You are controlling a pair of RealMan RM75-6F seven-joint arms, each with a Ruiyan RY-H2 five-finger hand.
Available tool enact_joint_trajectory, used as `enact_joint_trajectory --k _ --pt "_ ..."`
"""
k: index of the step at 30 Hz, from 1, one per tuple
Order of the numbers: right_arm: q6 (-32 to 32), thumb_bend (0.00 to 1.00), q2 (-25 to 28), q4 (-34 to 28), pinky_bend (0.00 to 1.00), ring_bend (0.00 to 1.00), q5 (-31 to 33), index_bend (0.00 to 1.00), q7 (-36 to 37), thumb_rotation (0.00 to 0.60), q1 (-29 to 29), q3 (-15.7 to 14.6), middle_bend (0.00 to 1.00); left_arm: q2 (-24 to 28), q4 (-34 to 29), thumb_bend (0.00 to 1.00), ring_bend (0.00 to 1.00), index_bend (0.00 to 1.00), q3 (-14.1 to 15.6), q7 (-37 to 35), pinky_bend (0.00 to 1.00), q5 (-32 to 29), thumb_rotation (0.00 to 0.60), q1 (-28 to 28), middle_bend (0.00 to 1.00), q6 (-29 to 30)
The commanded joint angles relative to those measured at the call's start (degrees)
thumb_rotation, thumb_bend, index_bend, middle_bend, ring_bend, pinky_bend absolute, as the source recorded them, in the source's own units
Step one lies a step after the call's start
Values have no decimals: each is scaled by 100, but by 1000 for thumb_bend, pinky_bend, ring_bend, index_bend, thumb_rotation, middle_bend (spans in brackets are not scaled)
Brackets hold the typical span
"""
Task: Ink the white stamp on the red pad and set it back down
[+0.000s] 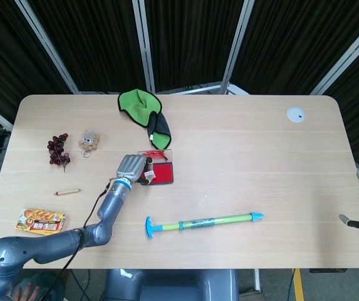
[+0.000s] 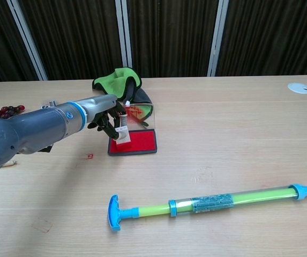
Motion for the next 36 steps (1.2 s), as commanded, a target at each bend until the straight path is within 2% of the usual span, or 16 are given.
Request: enact_joint_trajectory --k 1,10,17,24,36 --pt "15 0 7 -9 0 0 -9 0 14 600 -8 0 0 84 -142 375 746 566 -21 -45 837 86 600 21 553 76" --pt "53 0 29 -65 0 0 -71 0 33 600 -20 -17 0 703 -982 376 746 562 -55 150 837 113 600 113 552 436" --pt "85 0 37 -123 0 0 -131 0 5 600 -16 -34 0 1244 -1332 374 746 562 256 291 836 -115 600 352 552 398" --pt "102 0 24 -184 0 0 -178 0 -62 600 2 -51 0 1427 -1213 375 746 561 582 -4 837 83 600 632 551 246" --pt "80 0 18 -186 0 0 -144 0 -95 600 -2 -64 0 1171 -843 370 745 539 636 -395 835 433 600 736 514 180"
